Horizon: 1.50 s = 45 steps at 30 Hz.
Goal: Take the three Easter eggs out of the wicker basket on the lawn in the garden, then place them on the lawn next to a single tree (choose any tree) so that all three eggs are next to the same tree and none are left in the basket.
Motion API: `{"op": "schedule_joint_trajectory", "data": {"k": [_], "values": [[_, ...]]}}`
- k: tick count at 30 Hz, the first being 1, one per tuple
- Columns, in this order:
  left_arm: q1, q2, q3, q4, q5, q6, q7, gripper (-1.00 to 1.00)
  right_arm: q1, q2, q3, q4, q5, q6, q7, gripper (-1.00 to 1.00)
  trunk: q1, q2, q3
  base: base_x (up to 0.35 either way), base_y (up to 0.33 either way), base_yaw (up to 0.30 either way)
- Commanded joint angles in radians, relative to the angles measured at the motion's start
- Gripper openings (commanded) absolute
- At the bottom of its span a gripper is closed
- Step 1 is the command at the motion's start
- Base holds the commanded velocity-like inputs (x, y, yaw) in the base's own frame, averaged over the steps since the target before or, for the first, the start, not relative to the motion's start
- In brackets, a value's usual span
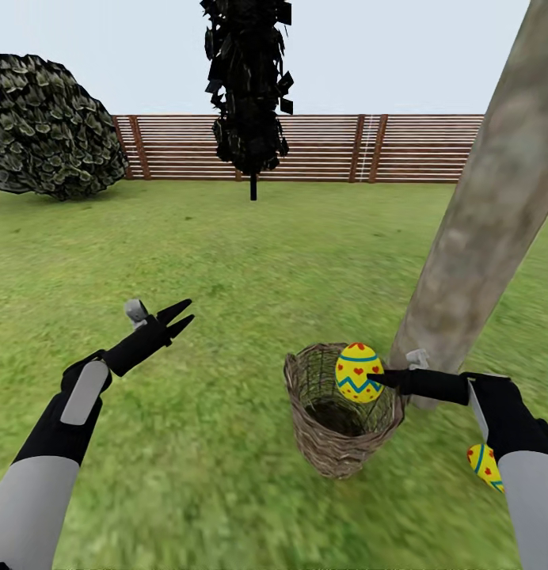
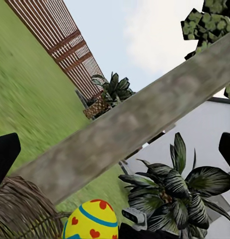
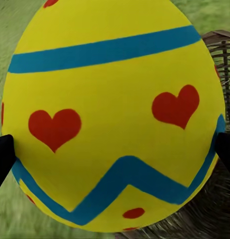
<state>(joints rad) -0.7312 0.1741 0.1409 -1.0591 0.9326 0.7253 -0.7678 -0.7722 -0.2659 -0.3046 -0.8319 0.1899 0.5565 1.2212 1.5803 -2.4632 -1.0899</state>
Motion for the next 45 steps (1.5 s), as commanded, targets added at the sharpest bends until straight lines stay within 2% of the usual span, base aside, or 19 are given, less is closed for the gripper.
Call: {"op": "schedule_joint_trajectory", "data": {"k": [1,8,40,43,45], "values": [[-0.001,0.0,0.0,0.0,0.003,0.005,-0.001,1.0,-0.001,0.001,-0.004,0.0,0.008,0.008,0.008,-1.0,0.0,0.0,-0.001,-0.086,-0.019,0.0],[0.001,-0.001,0.002,0.001,0.0,0.003,0.001,1.0,0.001,0.004,-0.004,0.0,0.007,0.009,0.007,-1.0,0.0,0.0,0.003,-0.105,-0.226,-0.13],[0.006,-0.003,0.0,0.002,0.003,0.001,-0.001,1.0,0.001,0.002,-0.004,0.001,0.007,0.01,0.001,-1.0,0.0,0.0,0.034,0.01,-0.301,-0.221],[0.008,-0.004,-0.001,0.003,0.002,-0.056,-0.001,1.0,0.001,0.007,-0.004,0.001,0.014,0.008,-0.01,-1.0,0.0,0.0,0.034,0.009,-0.054,-0.007],[0.009,-0.004,-0.002,0.004,0.001,-0.069,0.0,1.0,0.001,0.008,-0.004,0.002,0.016,0.003,-0.041,-1.0,0.0,0.0,0.035,0.001,-0.224,-0.001]]}}
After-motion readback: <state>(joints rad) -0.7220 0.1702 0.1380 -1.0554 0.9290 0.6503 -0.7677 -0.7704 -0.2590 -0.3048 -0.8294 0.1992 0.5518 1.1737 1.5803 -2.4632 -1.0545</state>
